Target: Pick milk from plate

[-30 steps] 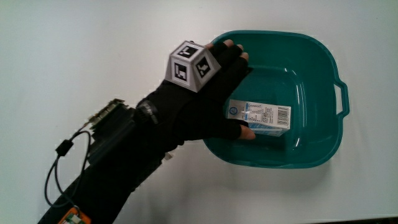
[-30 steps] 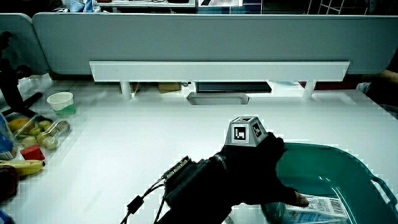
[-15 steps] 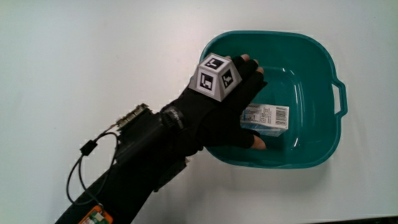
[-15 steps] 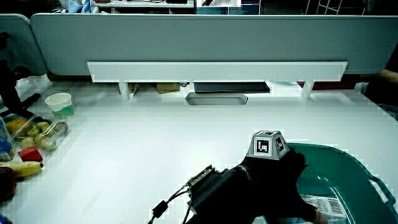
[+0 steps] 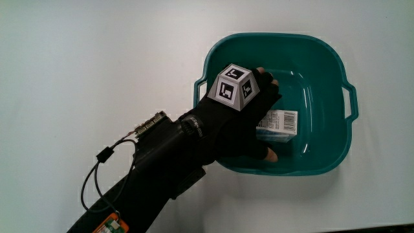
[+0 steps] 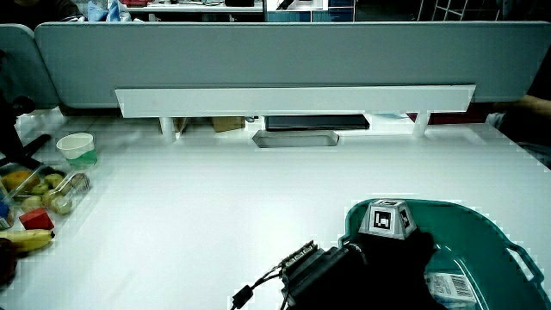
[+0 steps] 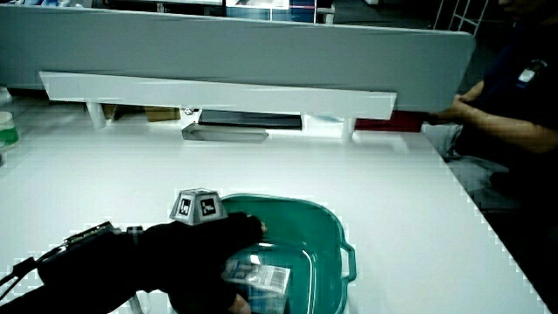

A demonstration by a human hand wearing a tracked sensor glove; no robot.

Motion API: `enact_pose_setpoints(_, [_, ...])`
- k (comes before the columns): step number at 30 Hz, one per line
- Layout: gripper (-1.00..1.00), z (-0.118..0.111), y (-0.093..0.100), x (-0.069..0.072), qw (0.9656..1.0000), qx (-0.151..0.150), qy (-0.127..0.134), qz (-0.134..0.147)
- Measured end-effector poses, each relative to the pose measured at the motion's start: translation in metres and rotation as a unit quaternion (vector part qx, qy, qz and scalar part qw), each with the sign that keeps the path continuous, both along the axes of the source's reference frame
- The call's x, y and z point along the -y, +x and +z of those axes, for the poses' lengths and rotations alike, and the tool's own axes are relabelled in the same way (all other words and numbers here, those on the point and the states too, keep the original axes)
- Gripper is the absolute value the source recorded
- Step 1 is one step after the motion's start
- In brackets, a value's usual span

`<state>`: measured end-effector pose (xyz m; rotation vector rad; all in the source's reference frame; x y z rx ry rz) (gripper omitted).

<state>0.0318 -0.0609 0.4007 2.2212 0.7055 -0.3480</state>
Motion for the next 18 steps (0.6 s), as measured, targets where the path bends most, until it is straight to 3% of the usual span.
enact_pose_setpoints(9, [0.0,0.0043,0.0017,0.0,1.0,0.001,-0.005,-0.001])
enact_pose_setpoints(18, [0.17,-0.003,-0.0011,0.0023,0.999,-0.031,0.026,-0.021])
